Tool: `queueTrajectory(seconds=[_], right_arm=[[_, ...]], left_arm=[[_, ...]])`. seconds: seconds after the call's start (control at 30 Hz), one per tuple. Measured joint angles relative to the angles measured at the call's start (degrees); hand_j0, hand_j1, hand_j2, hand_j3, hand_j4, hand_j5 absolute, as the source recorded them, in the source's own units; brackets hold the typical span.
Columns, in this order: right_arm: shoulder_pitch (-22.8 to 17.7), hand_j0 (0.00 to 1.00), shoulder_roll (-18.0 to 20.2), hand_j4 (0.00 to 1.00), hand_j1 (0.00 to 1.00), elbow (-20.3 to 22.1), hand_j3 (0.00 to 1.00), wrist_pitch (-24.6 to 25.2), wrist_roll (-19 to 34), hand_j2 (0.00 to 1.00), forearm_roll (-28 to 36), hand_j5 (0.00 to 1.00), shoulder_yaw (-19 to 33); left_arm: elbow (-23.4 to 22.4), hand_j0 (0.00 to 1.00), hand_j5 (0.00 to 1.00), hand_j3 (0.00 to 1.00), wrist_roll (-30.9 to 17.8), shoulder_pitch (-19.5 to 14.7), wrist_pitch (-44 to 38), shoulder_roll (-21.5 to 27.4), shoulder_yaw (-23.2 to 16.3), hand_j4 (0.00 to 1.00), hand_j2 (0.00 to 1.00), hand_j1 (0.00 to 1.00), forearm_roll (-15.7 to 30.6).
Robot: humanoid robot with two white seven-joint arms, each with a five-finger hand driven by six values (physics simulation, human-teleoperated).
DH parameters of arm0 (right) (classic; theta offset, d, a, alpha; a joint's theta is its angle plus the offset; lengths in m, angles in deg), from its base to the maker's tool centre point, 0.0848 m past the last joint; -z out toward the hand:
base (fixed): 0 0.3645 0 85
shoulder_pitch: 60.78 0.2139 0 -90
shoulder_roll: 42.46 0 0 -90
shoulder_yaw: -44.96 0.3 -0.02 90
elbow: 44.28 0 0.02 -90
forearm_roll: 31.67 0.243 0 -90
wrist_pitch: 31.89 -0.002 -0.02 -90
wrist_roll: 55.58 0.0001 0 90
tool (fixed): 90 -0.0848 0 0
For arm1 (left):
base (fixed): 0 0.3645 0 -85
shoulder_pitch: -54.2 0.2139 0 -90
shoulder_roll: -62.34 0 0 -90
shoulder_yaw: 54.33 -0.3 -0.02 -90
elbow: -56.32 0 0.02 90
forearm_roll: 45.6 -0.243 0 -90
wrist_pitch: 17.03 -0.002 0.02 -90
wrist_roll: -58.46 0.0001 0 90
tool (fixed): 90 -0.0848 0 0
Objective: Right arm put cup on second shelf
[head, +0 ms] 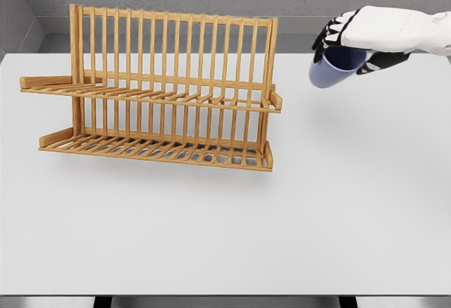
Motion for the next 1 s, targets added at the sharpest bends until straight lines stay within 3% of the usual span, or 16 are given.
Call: queueTrajectory(seconds=[0.57,1.0], right_arm=[[1.93,0.6,-0.71,0.6,0.6,12.78,0.6,0.36,0.03,0.6,-0.33,0.6,0.62],[2.55,0.6,-6.24,0.6,0.6,13.88,0.6,0.62,-0.03,0.6,-1.57,0.6,-2.37]], left_arm=[[0.01,1.0,1.0,1.0,0.0,0.0,0.0,0.0,0.0,1.0,1.0,1.0,0.0],[0.0,1.0,1.0,1.0,0.0,0.0,0.0,0.0,0.0,1.0,1.0,1.0,0.0]])
